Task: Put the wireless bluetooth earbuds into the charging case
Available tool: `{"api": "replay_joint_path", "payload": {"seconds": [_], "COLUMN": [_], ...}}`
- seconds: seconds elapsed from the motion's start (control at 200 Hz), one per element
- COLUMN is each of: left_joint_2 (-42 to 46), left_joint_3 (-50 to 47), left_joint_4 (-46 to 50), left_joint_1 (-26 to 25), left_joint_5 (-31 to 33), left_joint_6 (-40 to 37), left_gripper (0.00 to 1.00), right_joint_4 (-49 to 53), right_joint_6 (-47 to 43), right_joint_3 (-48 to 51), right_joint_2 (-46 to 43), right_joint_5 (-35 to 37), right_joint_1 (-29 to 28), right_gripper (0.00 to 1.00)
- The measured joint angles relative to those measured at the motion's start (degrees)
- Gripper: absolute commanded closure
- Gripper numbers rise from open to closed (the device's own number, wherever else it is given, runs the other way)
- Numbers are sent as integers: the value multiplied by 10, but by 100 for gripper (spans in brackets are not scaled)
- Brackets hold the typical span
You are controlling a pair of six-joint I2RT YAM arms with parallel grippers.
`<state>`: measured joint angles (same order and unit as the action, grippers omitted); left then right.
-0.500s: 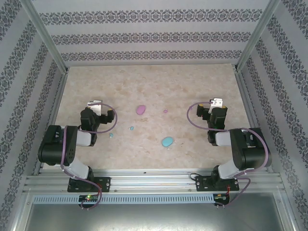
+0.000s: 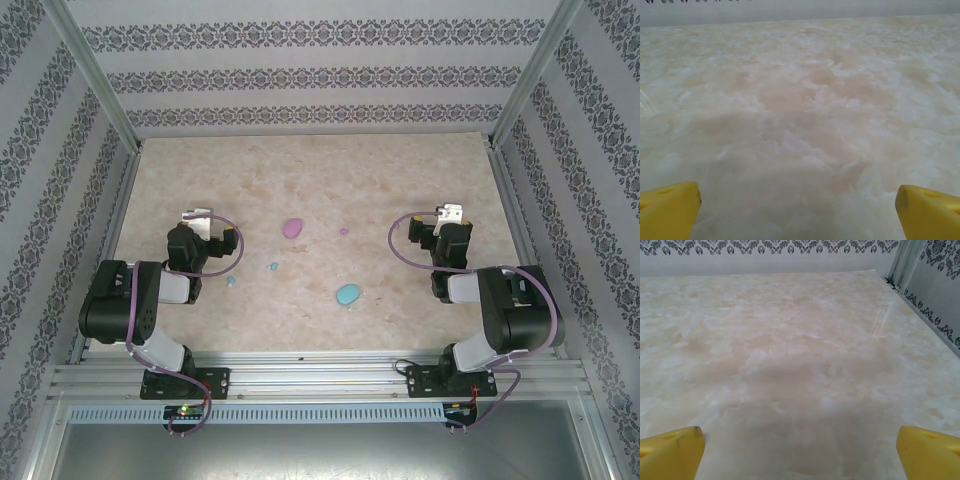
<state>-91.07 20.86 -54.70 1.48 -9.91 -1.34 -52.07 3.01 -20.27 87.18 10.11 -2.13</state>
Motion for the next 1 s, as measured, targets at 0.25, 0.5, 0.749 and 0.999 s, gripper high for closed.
{"api": "replay_joint_path", "payload": {"seconds": [0.25, 0.5, 0.749, 0.999], "left_joint_2": [0, 0, 0, 1], "left_joint_3": [0, 0, 9, -21], "left_joint_4": [0, 0, 16, -25], "left_joint_1": [0, 0, 0, 0], "left_joint_5": [0, 1, 35, 59], "left_joint_6": [0, 0, 3, 8], "left_gripper": [0, 0, 0, 0], "right_joint_4": [0, 0, 0, 17], "right_joint_6": [0, 0, 0, 0], "right_joint_3": [0, 0, 0, -4], "right_joint_2": [0, 0, 0, -6], "right_joint_5": [0, 0, 0, 0], "right_joint_1": [0, 0, 0, 0], "right_gripper": [2, 2, 2, 2]}}
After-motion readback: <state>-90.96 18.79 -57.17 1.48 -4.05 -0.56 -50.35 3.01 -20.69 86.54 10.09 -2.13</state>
